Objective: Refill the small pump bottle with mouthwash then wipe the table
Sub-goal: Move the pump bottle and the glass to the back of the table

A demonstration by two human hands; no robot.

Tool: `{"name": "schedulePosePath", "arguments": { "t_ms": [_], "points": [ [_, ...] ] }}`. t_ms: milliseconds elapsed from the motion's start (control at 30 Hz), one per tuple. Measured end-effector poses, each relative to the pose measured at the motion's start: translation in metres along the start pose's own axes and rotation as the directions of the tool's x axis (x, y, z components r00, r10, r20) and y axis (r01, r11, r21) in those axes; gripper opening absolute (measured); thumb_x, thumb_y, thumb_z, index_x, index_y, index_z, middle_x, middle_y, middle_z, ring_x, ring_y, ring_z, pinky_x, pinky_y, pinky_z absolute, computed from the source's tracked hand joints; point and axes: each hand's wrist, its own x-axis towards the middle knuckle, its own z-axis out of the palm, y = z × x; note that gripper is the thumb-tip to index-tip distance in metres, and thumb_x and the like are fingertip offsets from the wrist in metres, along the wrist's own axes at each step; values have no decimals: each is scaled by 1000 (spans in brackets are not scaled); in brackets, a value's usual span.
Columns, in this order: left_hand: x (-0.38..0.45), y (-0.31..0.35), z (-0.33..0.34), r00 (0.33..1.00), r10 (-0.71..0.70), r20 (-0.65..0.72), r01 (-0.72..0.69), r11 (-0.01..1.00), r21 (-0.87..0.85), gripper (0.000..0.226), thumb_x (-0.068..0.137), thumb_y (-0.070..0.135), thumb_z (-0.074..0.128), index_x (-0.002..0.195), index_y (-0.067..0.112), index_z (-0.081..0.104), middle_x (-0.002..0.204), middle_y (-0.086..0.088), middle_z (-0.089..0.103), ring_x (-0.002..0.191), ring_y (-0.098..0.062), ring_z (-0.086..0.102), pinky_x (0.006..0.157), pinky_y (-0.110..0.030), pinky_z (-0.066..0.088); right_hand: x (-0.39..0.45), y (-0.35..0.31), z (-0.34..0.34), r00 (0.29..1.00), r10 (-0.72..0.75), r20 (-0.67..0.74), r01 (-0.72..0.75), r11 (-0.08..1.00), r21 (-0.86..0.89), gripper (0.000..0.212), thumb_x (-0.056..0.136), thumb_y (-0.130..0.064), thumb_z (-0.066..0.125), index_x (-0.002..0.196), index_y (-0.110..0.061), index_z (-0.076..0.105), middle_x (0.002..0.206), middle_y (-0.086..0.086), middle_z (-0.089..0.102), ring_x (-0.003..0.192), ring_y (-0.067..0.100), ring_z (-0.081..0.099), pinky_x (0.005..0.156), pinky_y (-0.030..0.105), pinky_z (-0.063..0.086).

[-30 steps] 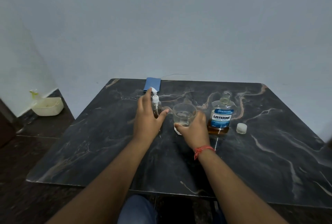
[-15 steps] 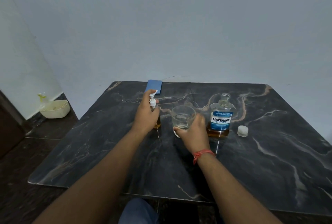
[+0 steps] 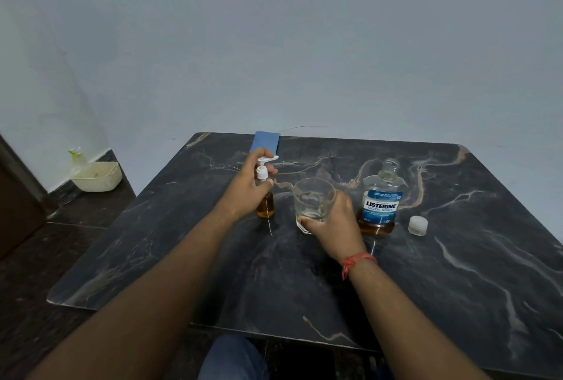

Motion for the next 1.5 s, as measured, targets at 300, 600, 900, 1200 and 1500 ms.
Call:
{"name": "schedulePosePath", "arguments": {
  "t_ms": [300, 600, 900, 1200, 1500],
  "points": [
    [-10, -13, 3, 999, 51, -8, -50, 996, 67, 82, 97, 2, 58, 128, 72, 29, 122, 12, 59, 110, -6, 60, 91, -20, 47, 1, 0, -1, 1000, -13, 25, 13, 1000, 19, 75, 68, -33, 87, 125, -15, 42, 130, 4, 43, 113, 17, 51, 93, 25, 44],
    [-20, -15, 3, 977, 206, 53, -212, 913, 349, 88, 93, 18, 66, 144, 64, 12, 104, 10, 62, 89, 0, 60, 77, -24, 50, -2, -2, -1, 999, -39, 0, 39, 999, 16, 73, 68, -31, 87, 123, -12, 44, 129, 6, 44, 114, 21, 53, 98, 31, 49],
    [-31, 15, 16, 956, 188, 225, -267, 878, 398, 79, 79, 30, 52, 148, 55, 23, 79, 10, 57, 67, -8, 56, 61, -33, 46, -4, -5, 0, 999, -48, -3, 48, 998, 35, 74, 69, -32, 86, 126, -13, 43, 127, 5, 45, 114, 20, 54, 99, 39, 50],
    [-22, 23, 15, 926, 160, 342, -280, 899, 338, 64, 77, 31, 52, 136, 49, 34, 67, 9, 56, 57, -5, 51, 53, -14, 38, -2, -4, 1, 999, -52, -10, 53, 998, 33, 79, 66, -35, 86, 129, -15, 42, 128, 3, 45, 113, 18, 56, 96, 36, 53],
    [-25, 16, 14, 951, 133, 278, -231, 905, 357, 53, 79, 35, 52, 129, 46, 38, 77, 13, 62, 62, -2, 57, 53, -23, 41, -7, -6, 10, 987, -134, -91, 124, 986, -107, 93, 66, -42, 83, 140, -17, 31, 130, 2, 37, 108, 9, 39, 92, 21, 39]
  ]
}}
